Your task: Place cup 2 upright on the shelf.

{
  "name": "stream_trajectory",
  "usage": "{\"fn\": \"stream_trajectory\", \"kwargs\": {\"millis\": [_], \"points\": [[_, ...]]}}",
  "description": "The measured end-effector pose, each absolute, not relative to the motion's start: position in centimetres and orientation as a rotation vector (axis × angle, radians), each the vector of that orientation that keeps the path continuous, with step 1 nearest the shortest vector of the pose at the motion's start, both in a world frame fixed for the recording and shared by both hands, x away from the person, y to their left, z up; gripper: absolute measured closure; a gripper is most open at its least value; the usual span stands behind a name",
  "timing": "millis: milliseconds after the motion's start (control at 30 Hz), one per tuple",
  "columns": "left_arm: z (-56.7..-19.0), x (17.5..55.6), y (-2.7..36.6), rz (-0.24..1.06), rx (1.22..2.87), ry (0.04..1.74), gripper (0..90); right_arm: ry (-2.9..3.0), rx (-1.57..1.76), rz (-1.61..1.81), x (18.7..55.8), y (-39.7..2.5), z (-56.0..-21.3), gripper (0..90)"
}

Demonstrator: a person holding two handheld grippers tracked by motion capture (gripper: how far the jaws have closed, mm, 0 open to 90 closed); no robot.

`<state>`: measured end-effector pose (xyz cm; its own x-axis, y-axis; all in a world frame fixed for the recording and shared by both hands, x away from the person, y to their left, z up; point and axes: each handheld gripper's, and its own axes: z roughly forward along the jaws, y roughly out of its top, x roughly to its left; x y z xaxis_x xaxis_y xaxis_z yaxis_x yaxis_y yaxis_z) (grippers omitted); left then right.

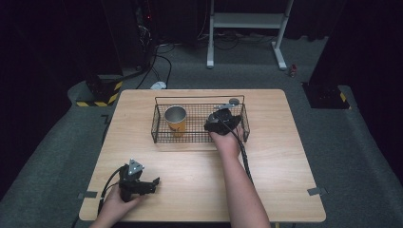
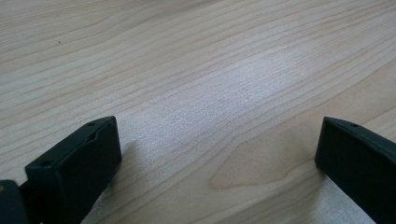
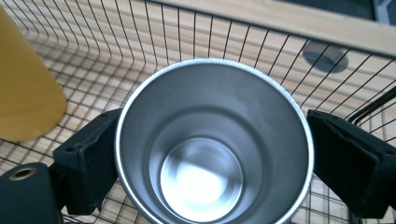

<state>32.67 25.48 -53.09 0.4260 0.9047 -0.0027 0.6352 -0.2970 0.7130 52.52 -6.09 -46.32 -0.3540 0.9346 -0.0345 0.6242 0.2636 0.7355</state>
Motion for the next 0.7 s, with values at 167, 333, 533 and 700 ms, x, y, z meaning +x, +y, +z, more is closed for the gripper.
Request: {"fn": "stream_trajectory", "kwargs": {"millis": [167,333,533,700], "points": [[-53.1,32.7,25.5,0.539,2.039,1.296,0.6,2.048,1.364,0.930,51.7,-6.2,-45.1,8.9],[-53.1,32.7,25.5,0.540,2.043,1.294,0.6,2.042,1.350,0.960,50.7,-6.5,-44.3,8.9],[-53.1,32.7,25.5,0.540,2.043,1.294,0.6,2.033,1.340,1.021,49.2,-7.3,-43.9,8.9],[-53.1,32.7,25.5,0.538,2.046,1.293,0.5,2.038,1.320,1.039,47.8,-8.1,-43.9,9.0]]}}
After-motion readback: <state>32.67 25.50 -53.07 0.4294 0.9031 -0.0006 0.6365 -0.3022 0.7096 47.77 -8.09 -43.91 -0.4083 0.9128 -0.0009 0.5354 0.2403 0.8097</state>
